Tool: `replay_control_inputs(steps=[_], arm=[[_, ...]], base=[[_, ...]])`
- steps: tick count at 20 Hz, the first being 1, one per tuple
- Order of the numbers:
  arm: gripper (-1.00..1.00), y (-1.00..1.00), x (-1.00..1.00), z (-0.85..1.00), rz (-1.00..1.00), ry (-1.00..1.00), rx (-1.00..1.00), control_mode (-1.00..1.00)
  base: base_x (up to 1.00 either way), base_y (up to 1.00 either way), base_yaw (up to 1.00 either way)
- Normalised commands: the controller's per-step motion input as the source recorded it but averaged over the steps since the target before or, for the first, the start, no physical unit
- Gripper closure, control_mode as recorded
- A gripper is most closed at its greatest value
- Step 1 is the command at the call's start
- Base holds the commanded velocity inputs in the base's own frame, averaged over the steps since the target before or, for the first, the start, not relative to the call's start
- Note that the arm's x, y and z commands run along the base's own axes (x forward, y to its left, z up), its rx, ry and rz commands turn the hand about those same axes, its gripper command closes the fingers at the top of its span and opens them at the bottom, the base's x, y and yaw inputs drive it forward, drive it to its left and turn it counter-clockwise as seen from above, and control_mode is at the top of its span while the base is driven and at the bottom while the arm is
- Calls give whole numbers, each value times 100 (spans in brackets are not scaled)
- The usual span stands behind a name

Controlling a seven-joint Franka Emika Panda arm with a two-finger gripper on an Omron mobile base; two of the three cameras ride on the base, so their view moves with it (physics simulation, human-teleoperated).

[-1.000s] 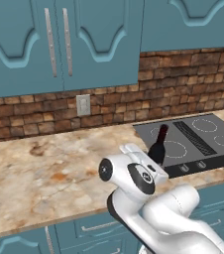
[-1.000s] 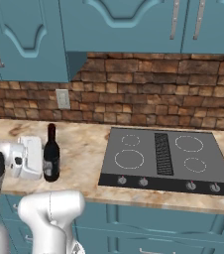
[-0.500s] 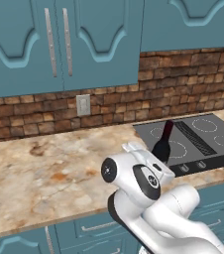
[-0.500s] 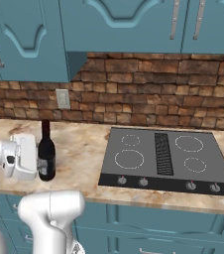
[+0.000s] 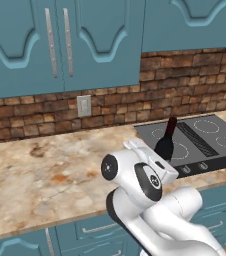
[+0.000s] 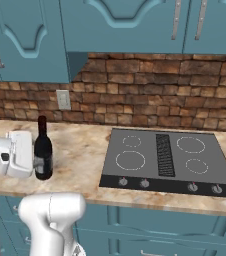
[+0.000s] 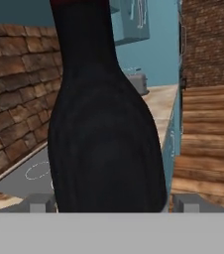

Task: There is a wine glass and glass cup on the dining counter. Place the wine bottle next to the wine glass and the juice bottle next to the glass cup.

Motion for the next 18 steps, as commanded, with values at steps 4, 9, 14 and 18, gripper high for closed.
replay_control_inputs(steps=[4,9,14,18], arm=[[100,0,0,0,0,0,0,-100],[100,0,0,0,0,0,0,100],[100,0,0,0,0,0,0,100],[100,0,0,0,0,0,0,100]], base=[[0,0,0],[0,0,0],[-7,0,0],[-43,2,-4]])
